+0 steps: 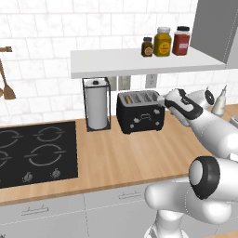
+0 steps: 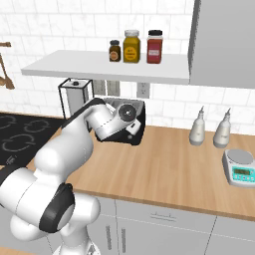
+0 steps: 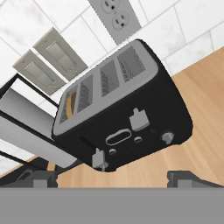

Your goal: Start the toaster. Once the lever pops up, take the bread to the plate on the dining counter.

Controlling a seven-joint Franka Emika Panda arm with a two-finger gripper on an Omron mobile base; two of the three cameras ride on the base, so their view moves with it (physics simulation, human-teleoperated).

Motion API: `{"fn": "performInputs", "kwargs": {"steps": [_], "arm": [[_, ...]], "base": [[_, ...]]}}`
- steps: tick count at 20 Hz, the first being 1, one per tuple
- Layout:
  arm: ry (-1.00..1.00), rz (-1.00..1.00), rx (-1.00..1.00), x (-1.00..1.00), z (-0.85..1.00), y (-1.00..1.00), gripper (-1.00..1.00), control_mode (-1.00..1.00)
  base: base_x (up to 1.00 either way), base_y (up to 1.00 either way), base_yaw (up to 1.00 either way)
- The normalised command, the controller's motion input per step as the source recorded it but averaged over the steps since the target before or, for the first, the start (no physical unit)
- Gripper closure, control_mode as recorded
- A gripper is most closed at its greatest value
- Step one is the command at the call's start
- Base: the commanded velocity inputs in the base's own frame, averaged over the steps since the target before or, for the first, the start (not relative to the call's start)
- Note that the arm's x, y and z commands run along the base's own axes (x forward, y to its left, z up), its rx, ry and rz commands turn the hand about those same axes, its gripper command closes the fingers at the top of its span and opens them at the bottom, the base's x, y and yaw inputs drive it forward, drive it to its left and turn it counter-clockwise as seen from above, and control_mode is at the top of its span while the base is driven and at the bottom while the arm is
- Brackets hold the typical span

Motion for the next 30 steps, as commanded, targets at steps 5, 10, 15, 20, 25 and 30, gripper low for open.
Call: {"fn": "performInputs", "kwargs": {"steps": [5,10,15,20,25,30], "arm": [[0.0,0.0,0.0,0.0,0.0,0.0,-1.0,-1.0],[0.0,0.0,0.0,0.0,0.0,0.0,-1.0,-1.0],[0.0,0.0,0.0,0.0,0.0,0.0,-1.0,-1.0],[0.0,0.0,0.0,0.0,0.0,0.0,-1.0,-1.0],[0.0,0.0,0.0,0.0,0.0,0.0,-1.0,-1.0],[0.0,0.0,0.0,0.0,0.0,0.0,-1.0,-1.0]], "base": [[0.0,0.0,0.0],[0.0,0.0,0.0],[0.0,0.0,0.0],[0.0,0.0,0.0],[0.0,0.0,0.0],[0.0,0.0,0.0]]}}
